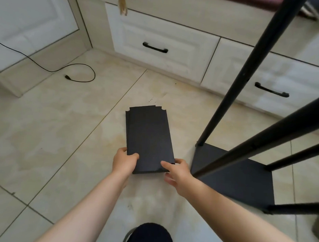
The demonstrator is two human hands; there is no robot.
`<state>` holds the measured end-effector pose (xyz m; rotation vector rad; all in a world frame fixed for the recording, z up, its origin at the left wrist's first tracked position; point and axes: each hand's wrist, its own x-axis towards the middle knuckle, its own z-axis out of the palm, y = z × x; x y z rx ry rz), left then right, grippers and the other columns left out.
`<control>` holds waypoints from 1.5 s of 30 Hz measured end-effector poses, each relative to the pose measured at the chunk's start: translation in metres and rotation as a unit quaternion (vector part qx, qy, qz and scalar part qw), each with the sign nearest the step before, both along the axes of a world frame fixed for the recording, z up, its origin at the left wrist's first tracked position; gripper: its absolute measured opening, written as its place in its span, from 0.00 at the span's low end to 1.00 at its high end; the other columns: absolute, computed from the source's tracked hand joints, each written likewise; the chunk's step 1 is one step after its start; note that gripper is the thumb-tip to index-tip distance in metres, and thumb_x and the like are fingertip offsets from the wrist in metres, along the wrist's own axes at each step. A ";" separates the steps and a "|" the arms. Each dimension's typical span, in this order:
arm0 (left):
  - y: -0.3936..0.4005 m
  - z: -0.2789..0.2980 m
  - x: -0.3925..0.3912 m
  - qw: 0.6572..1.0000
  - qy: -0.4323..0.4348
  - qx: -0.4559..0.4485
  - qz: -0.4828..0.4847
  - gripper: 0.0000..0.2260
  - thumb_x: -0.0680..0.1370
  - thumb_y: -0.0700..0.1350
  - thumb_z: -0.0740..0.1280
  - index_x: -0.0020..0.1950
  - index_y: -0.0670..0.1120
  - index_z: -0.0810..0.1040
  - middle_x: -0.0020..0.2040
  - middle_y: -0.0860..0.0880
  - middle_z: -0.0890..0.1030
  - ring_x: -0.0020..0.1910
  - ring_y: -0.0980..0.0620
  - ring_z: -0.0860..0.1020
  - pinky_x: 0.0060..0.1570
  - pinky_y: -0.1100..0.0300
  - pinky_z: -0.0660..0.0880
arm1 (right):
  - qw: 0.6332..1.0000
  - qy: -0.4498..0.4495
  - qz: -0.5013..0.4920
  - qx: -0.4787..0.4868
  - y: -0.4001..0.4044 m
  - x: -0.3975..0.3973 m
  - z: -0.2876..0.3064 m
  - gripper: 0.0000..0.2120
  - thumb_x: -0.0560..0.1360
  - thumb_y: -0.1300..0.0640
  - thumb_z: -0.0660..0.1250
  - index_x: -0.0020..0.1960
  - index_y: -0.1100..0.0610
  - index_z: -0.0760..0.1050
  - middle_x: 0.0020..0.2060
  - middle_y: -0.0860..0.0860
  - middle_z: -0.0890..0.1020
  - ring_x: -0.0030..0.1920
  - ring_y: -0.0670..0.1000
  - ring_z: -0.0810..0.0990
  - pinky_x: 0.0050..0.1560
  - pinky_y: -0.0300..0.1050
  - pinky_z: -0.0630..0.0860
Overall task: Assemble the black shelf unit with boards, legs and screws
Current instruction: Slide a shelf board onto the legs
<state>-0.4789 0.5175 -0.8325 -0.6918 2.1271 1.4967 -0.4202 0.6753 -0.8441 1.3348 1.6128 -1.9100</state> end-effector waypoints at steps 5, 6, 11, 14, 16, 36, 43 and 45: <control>-0.008 0.011 -0.004 0.990 -0.020 0.089 0.109 0.16 0.79 0.37 0.69 0.65 0.42 0.71 0.55 0.41 0.78 0.47 0.45 0.78 0.39 0.56 0.76 | 0.990 0.035 -0.085 -0.105 -0.001 -0.009 0.024 0.21 0.74 0.66 0.72 0.63 0.64 0.69 0.57 0.61 0.79 0.51 0.59 0.83 0.42 0.54 0.83; -0.010 0.016 -0.007 0.983 -0.038 0.122 0.131 0.12 0.80 0.37 0.69 0.62 0.41 0.73 0.53 0.41 0.79 0.45 0.46 0.79 0.39 0.56 0.77 | 0.987 0.044 -0.093 -0.122 0.001 -0.011 0.030 0.21 0.74 0.68 0.72 0.64 0.65 0.69 0.58 0.62 0.79 0.52 0.61 0.83 0.40 0.54 0.83; -0.024 0.038 -0.008 0.963 -0.076 0.224 0.133 0.03 0.81 0.38 0.67 0.49 0.39 0.79 0.48 0.43 0.82 0.44 0.47 0.80 0.41 0.55 0.77 | 0.977 0.071 -0.122 -0.162 -0.003 -0.012 0.062 0.22 0.74 0.70 0.70 0.64 0.63 0.65 0.59 0.64 0.77 0.51 0.65 0.83 0.40 0.56 0.83; -0.031 0.065 0.002 0.955 -0.074 0.249 0.145 0.03 0.81 0.38 0.68 0.51 0.38 0.78 0.49 0.41 0.82 0.45 0.45 0.81 0.42 0.54 0.77 | 0.974 0.079 -0.128 -0.170 -0.008 -0.009 0.089 0.20 0.76 0.70 0.69 0.63 0.62 0.64 0.58 0.64 0.77 0.49 0.65 0.83 0.46 0.60 0.82; -0.038 0.085 0.007 0.950 -0.058 0.268 0.147 0.05 0.80 0.39 0.69 0.53 0.39 0.79 0.50 0.41 0.82 0.47 0.44 0.81 0.44 0.53 0.78 | 0.971 0.073 -0.129 -0.190 -0.011 -0.005 0.114 0.16 0.77 0.69 0.68 0.61 0.63 0.67 0.54 0.64 0.80 0.43 0.63 0.84 0.41 0.57 0.83; -0.077 0.316 0.076 0.907 -0.080 0.412 0.019 0.28 0.85 0.53 0.59 0.73 0.30 0.65 0.51 0.30 0.82 0.39 0.39 0.86 0.38 0.48 0.83 | 0.949 0.149 0.032 -0.276 0.112 0.189 0.359 0.21 0.72 0.66 0.67 0.63 0.67 0.68 0.49 0.64 0.84 0.44 0.60 0.86 0.37 0.51 0.84; -0.024 0.358 0.117 0.908 -0.139 0.367 -0.145 0.25 0.75 0.49 0.67 0.61 0.29 0.80 0.57 0.33 0.82 0.46 0.39 0.86 0.37 0.49 0.85 | 0.958 0.179 0.044 -0.219 0.181 0.240 0.385 0.28 0.72 0.64 0.69 0.70 0.67 0.66 0.44 0.63 0.84 0.35 0.57 0.86 0.28 0.44 0.82; -0.008 0.364 0.128 0.919 -0.116 0.338 -0.168 0.21 0.73 0.45 0.70 0.62 0.33 0.80 0.59 0.35 0.83 0.48 0.41 0.86 0.39 0.49 0.85 | 0.962 0.183 0.025 -0.203 0.195 0.248 0.390 0.28 0.72 0.63 0.70 0.70 0.66 0.65 0.43 0.63 0.84 0.32 0.56 0.86 0.25 0.42 0.80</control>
